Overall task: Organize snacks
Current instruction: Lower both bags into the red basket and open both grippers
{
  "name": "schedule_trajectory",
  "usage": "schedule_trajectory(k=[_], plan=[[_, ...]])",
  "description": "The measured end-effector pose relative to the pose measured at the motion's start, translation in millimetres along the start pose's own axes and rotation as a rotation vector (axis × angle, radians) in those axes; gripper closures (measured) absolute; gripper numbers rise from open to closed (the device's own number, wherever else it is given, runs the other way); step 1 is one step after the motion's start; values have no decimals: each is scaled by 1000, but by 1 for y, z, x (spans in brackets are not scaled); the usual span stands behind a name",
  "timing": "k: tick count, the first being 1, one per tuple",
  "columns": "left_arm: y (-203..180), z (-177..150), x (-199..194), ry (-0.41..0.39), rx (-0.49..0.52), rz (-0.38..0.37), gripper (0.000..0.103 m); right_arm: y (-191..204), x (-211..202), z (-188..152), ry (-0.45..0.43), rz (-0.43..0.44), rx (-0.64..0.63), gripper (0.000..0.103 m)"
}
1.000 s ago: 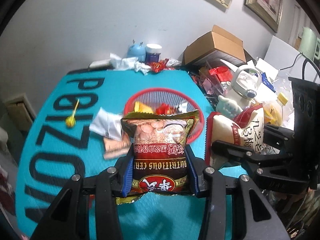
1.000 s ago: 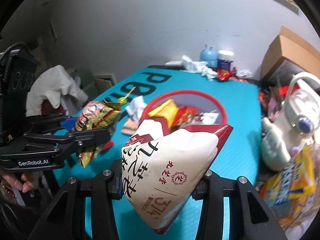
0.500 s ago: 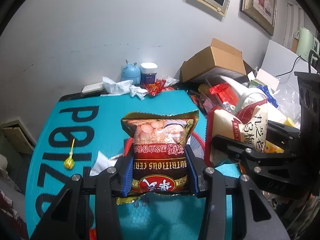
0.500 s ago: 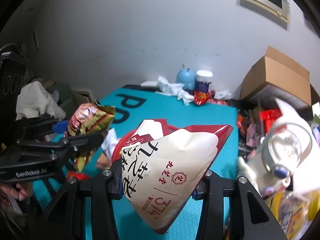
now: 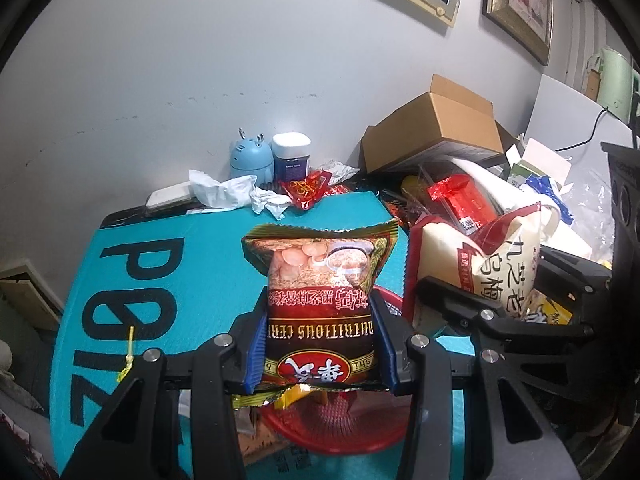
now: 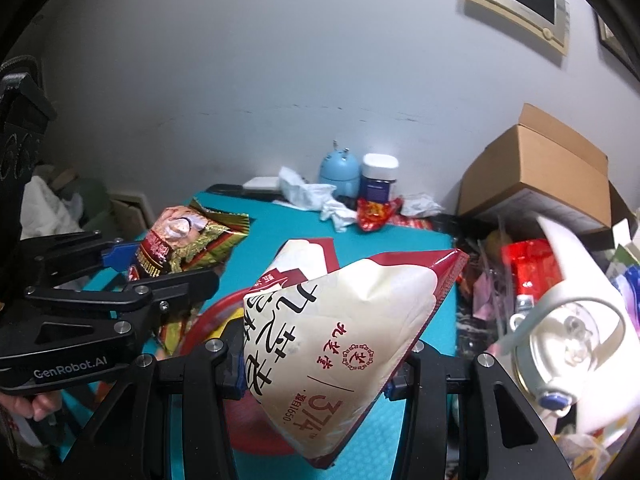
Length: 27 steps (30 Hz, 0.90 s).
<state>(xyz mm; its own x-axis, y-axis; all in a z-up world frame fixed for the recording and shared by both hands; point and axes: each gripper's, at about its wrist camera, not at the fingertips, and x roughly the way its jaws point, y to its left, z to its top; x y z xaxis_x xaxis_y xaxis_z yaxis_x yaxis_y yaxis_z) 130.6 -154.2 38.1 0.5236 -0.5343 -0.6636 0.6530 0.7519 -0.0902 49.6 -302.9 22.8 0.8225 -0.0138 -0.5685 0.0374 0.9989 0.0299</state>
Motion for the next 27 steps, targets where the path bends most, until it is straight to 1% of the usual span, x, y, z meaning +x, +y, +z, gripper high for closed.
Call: schedule_trajectory(k=[3,5,8,9,11,13,16,20,23,27], plan=[[1,1,14,25,-2,-27,59,-5,8,-1,9,-35,8,58],[1,0,24,39,-1,-32,59,-8,13,-4,15,-50,5,58],[1,-2,39,77,10,-4,58,-12,20,-8,38,-48,17,58],[1,-3,46,100,7,6,56,-13,22,-9,43,-50,18,58],[4,-6,51,111,6,20,53,-15,24,-10,48,-56,19,58],[6,-8,53,111,5,35,42,-16,26,-11,53,-53,24,58],[11,-11,49,106,-4,56,42,-17,28,-11,56,-48,30,58],[20,-15,44,119,-28,67,42,-14,33,-11,62,-52,24,57],[26,-19,40,120,-40,86,42,-9,39,-11,67,-58,12,56],[34,-24,35,128,-57,100,42,0,49,-11,84,-93,-30,54]])
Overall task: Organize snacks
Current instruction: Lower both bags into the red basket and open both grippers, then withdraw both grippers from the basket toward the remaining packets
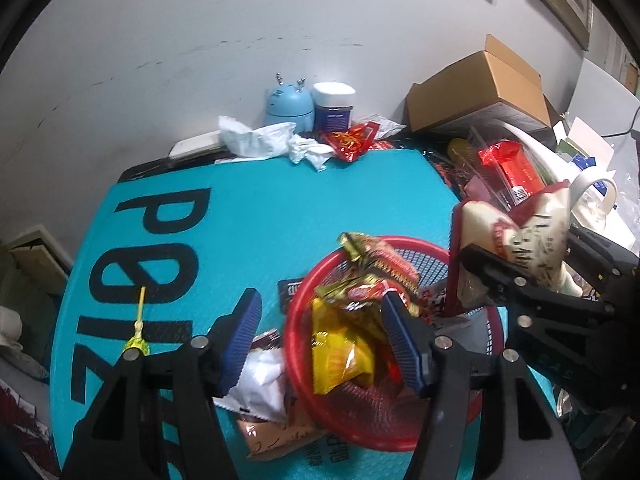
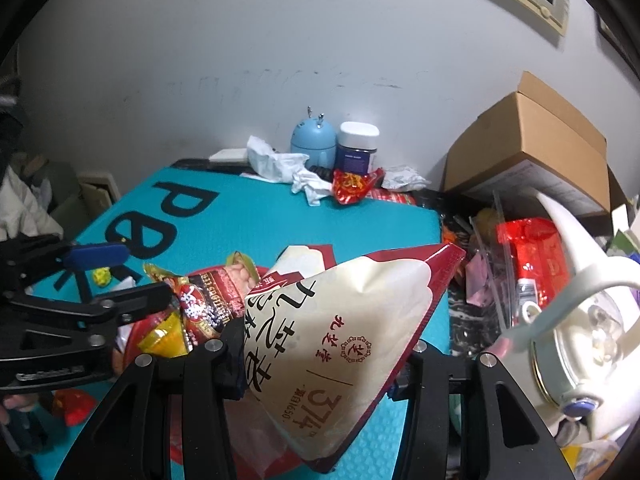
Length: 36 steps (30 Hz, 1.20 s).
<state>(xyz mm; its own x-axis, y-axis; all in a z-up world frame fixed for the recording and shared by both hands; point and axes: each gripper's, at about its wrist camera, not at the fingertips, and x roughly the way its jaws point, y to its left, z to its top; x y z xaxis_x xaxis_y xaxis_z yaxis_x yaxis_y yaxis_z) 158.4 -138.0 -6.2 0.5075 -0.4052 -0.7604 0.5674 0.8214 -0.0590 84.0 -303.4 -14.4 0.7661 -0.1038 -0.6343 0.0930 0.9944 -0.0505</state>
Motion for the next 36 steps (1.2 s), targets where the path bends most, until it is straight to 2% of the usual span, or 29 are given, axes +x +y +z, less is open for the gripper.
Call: schedule_trajectory(k=[3,6,15,22,36], plan=[[4,-2,-1,8,-8,4,42,2,4,-2,22,16,-5,52],[5,-4,-2,9,-16,2,42,3,2,-3,25,22,-1,40],[8,-7,-14,-11,-31,13,42,3,-7,-4,17,10,-10,40],[6,-4,-39,-53,-31,30,42,5,-27,3,-38,13,-31,40],[-4,-5,-113,-191,-20,79,42,21,-101,20,-205,71,-70,40]])
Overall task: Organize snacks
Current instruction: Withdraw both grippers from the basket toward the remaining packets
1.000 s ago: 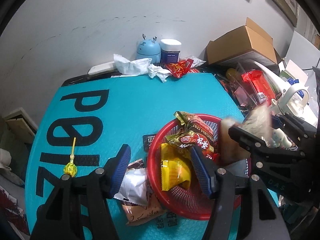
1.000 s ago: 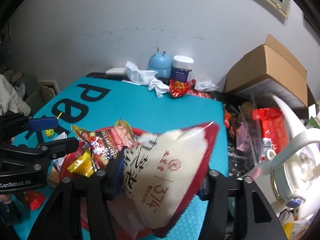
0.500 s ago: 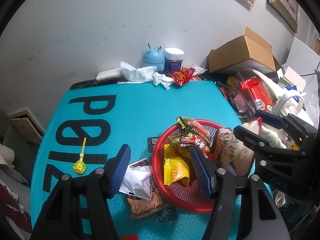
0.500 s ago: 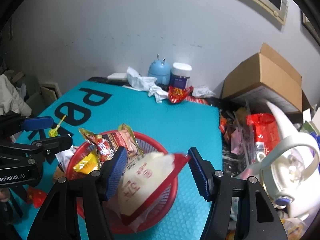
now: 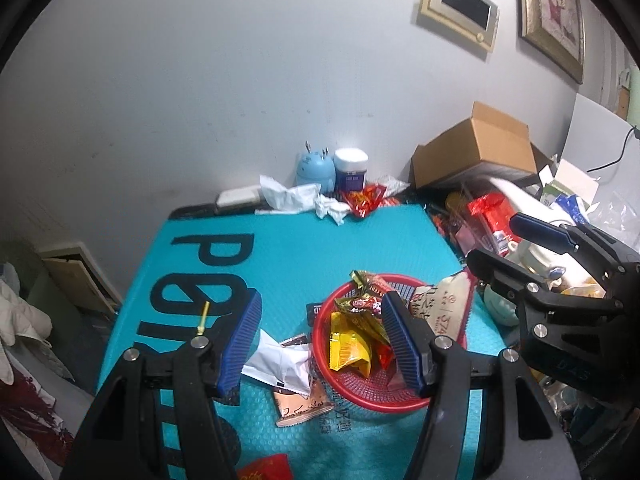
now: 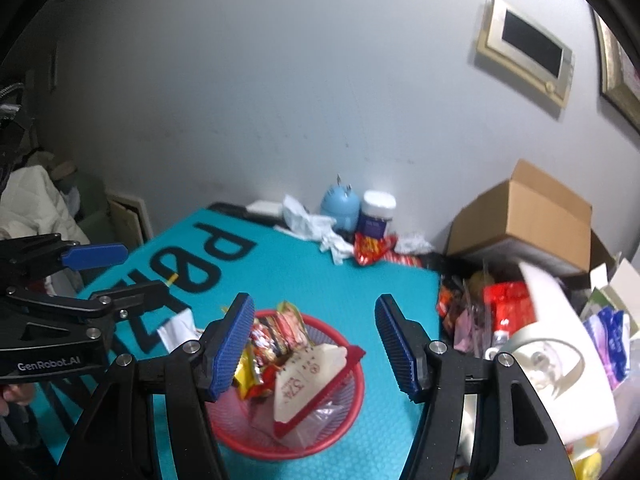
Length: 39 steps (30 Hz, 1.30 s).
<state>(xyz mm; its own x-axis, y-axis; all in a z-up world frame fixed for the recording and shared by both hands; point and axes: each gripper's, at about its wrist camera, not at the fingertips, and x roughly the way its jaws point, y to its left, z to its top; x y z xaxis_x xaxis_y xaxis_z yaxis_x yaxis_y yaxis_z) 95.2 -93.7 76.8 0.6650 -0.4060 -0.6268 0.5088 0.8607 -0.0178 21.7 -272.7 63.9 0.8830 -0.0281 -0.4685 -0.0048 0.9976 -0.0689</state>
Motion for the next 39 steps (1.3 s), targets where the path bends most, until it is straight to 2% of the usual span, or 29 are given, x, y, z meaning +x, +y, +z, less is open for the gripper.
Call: schedule_trajectory(k=[12,21,34,39], plan=[[-12,-11,-65,-86,17,44,42,18,-58,0,-104,93,-13,28],[-18,-30,-107,-134,34,93,42,35,-86,-10,-126,176,-32,24],[5,-74,-127,-91,-36,169,41,74,-83,-31,-75,315,-79,23],[19,-91,-123,-73,-63,166,41,89,-68,-41,-35,364,-86,23]])
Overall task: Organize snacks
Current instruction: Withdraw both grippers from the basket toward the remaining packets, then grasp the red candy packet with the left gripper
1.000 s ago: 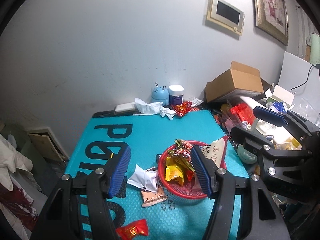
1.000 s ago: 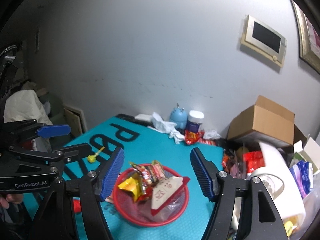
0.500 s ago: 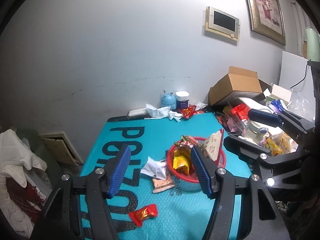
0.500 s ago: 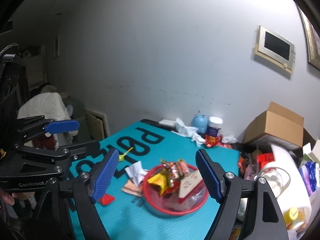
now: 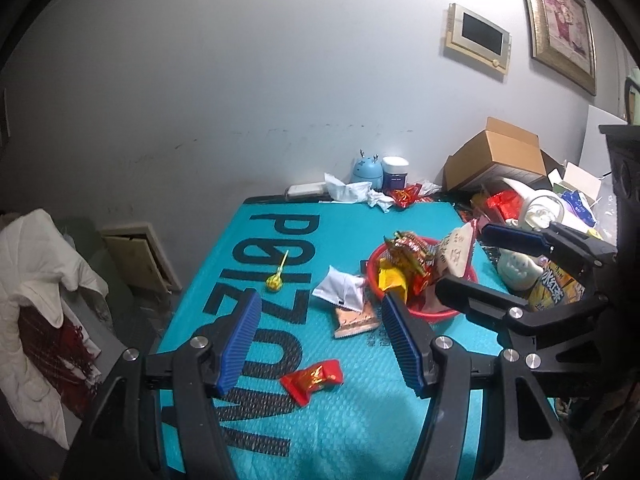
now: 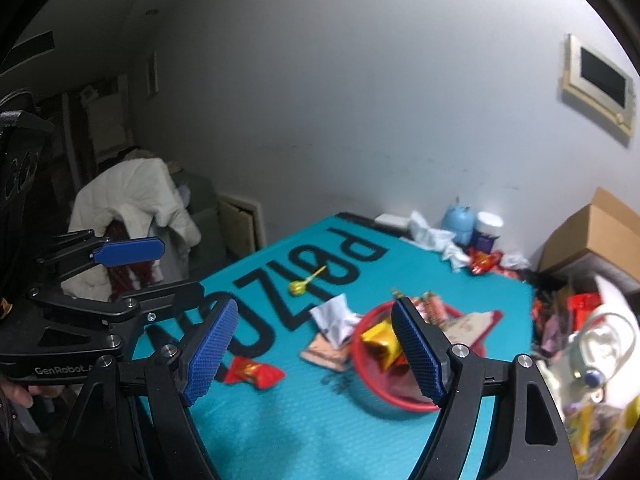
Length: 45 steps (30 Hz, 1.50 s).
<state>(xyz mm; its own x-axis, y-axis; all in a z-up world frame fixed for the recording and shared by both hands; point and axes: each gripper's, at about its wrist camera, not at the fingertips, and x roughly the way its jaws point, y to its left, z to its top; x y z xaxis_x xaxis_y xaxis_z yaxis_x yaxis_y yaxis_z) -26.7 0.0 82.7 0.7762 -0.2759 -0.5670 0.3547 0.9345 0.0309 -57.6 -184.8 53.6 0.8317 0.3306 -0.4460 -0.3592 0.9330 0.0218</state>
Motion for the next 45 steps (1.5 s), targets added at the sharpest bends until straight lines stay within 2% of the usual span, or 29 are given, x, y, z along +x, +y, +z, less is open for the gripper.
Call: schedule_trajectory(k=[5,10,16,32,41,45], plan=[[11,-15,14,47,-32,-5,41,5,20,-12,44,34,6,23],[20,-33,36,128,-93,-26,41,7,36,-26,91,53,13,23],[25,-54,64,212,-161,-77,41,4,54,-44,151,62,22,23],[23,-85,121,356,-207,-122,41,-12,87,-84,274,56,71,23],[28,-93,153,430,-220,-97,41,-22,99,-90,313,41,95,23],[28,-97,170,488,-224,-118,41,-24,103,-90,323,40,98,23]])
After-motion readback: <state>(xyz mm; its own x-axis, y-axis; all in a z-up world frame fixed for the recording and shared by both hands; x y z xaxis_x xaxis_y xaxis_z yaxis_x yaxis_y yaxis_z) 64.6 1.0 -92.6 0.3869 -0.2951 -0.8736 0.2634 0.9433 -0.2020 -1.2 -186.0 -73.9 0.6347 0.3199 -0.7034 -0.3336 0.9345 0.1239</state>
